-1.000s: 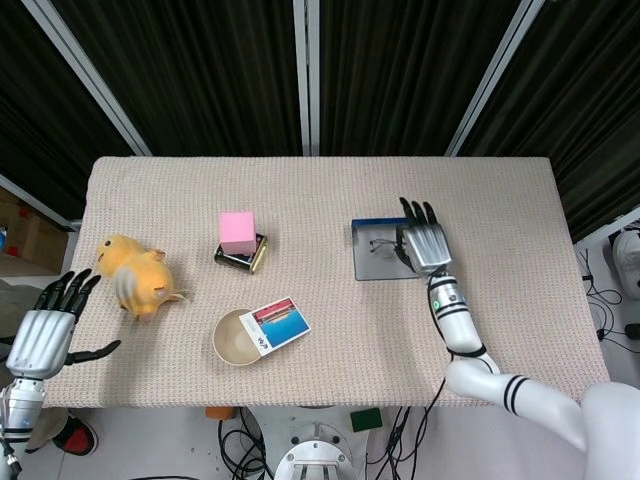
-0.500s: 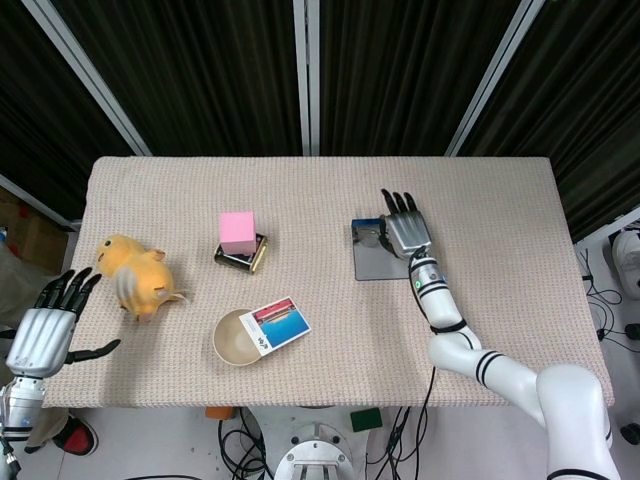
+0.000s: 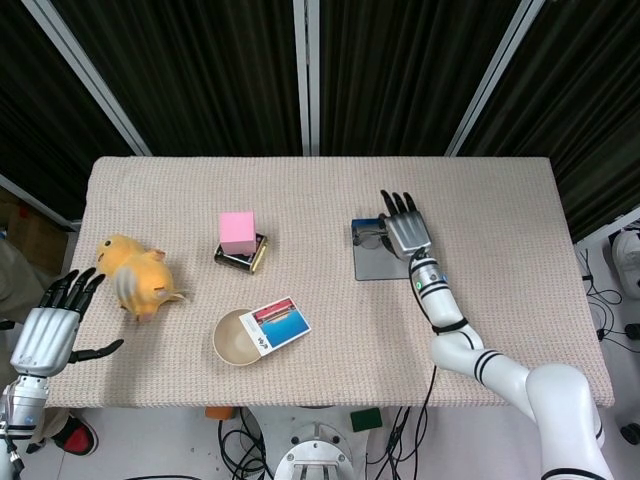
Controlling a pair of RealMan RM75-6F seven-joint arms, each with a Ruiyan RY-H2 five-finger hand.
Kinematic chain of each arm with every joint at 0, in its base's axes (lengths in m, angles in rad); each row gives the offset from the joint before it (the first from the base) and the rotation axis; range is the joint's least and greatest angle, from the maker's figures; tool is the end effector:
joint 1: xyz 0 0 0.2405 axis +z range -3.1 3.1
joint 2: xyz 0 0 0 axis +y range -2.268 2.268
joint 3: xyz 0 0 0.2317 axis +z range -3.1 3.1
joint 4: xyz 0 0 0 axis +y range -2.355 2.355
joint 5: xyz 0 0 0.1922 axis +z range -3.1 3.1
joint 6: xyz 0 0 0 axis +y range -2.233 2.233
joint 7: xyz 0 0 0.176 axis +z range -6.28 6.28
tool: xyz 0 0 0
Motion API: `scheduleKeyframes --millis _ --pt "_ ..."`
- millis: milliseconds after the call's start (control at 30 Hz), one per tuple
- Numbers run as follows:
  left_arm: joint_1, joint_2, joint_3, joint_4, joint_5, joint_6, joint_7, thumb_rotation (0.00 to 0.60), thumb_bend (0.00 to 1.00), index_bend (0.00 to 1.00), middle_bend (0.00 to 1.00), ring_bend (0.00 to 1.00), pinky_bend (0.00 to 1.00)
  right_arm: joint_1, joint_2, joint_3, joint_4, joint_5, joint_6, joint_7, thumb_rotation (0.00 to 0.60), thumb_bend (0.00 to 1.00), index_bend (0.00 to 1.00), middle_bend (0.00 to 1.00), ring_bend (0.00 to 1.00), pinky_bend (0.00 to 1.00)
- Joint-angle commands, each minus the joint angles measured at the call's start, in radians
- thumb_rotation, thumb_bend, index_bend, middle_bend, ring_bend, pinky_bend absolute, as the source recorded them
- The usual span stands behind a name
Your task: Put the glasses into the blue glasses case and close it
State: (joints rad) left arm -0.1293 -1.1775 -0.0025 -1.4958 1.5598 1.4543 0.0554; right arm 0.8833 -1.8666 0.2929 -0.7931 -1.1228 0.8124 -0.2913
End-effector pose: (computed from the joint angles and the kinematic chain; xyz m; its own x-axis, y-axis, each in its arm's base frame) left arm -0.2863 0.2140 0.1408 0.5066 0.0493 0.8608 0.8596 -0.1069 -0.4997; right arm -0.1452 -0.4344 -0.0397 0.5720 -0.1530 0.8059 -0.8102 -0.2588 0.5259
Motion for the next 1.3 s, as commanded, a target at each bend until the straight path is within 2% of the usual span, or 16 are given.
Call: scheduleKeyframes --millis 33,267,467,633,800,1167,1300 --pt "0.0 0.0 0.0 0.0 -0.001 -0.001 0.0 0.369 0.07 0.08 0.03 0.01 0.13 -0.005 0.004 -0.004 -0.002 -0.001 0.006 -0.006 0.6 0.81 0.34 0.0 0.0 0.0" --pt "-0.003 -0.004 0.002 -0.001 0.0 -0.007 0.003 0.376 0.07 0.08 0.03 0.01 0.13 -0.034 0.042 -0.022 -0.056 -0.026 0.048 0.005 0.6 0.76 0.25 0.0 0.0 0.0" --pt "-0.003 0.0 0.001 -0.009 0.003 0.0 0.006 0.382 0.07 0.08 0.03 0.01 0.13 -0.084 0.101 -0.067 -0.151 -0.091 0.108 0.055 0.6 0.77 0.27 0.0 0.0 0.0" --pt "-0.006 0.0 0.002 -0.011 0.0 -0.008 0.009 0.383 0.07 0.08 0.03 0.01 0.13 -0.107 0.142 -0.103 -0.209 -0.096 0.087 0.023 0.6 0.78 0.31 0.0 0.0 0.0" --pt "-0.008 -0.003 0.003 -0.012 0.001 -0.013 0.01 0.385 0.07 0.09 0.02 0.01 0.13 -0.097 0.152 -0.093 -0.238 -0.034 0.028 -0.031 0.537 0.78 0.34 0.0 0.0 0.0" --pt "-0.018 0.01 0.004 -0.013 0.007 -0.023 0.02 0.386 0.07 0.09 0.02 0.01 0.13 -0.064 0.121 -0.077 -0.207 0.025 -0.026 -0.075 0.536 0.78 0.36 0.0 0.0 0.0" --pt "-0.021 0.014 0.001 -0.017 0.006 -0.024 0.021 0.385 0.06 0.09 0.02 0.01 0.13 -0.052 0.114 -0.067 -0.199 0.056 -0.048 -0.086 0.535 0.78 0.32 0.0 0.0 0.0"
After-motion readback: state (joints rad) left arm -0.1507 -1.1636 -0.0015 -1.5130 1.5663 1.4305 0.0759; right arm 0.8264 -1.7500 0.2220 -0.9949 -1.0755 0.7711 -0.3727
